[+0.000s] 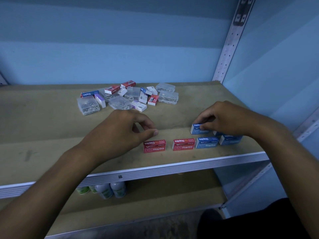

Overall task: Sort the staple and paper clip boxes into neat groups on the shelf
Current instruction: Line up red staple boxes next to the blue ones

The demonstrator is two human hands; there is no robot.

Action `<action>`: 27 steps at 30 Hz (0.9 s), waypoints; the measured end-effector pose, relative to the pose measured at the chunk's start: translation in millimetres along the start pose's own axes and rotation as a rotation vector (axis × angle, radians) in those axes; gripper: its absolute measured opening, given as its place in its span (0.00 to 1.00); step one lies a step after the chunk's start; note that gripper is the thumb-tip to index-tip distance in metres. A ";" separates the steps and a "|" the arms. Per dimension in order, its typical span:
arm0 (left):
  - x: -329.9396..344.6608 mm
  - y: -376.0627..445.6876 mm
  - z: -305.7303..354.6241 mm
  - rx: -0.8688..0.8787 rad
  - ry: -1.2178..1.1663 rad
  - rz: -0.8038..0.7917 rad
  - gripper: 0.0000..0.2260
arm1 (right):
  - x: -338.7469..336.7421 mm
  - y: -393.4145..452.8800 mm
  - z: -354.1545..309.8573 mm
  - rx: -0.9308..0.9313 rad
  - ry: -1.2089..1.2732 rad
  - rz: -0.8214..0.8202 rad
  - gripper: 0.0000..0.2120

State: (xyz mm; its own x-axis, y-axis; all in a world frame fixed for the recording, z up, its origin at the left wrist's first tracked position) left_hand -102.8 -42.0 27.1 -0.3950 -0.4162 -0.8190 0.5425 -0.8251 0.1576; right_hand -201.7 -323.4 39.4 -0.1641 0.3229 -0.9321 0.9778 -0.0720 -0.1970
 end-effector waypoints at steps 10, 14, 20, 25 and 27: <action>-4.1 -1.7 -3.7 -0.003 0.015 0.020 0.09 | 0.0 -4.5 0.6 0.022 0.035 -0.002 0.11; -6.9 -1.9 -5.8 -0.018 0.016 0.027 0.08 | -0.4 -7.6 -3.1 0.002 0.017 0.020 0.10; -13.5 0.2 -19.6 -0.062 0.051 0.058 0.06 | 0.5 1.9 -22.7 -0.007 0.075 0.089 0.11; -18.2 6.0 -49.3 -0.119 0.195 0.089 0.10 | 7.3 27.1 -46.0 -0.059 0.097 0.125 0.14; -19.5 7.6 -60.5 -0.153 0.253 0.093 0.13 | 11.1 38.9 -55.3 -0.060 0.091 0.113 0.15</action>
State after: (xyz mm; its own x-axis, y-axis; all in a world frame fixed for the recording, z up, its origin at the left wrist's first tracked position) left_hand -46.1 -17.1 10.9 -0.1519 -0.3632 -0.9192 0.6804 -0.7131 0.1693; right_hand -158.3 -270.5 38.3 -0.0423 0.4002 -0.9154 0.9958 -0.0576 -0.0711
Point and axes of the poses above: each hand's wrist, its own y-axis towards the middle knuckle, its own x-axis out of the palm, z = x × y, the point moved 1 cm from there along y, towards the middle knuckle, and after that the axes turned 7 degrees about -z, right-handed, at the moved point
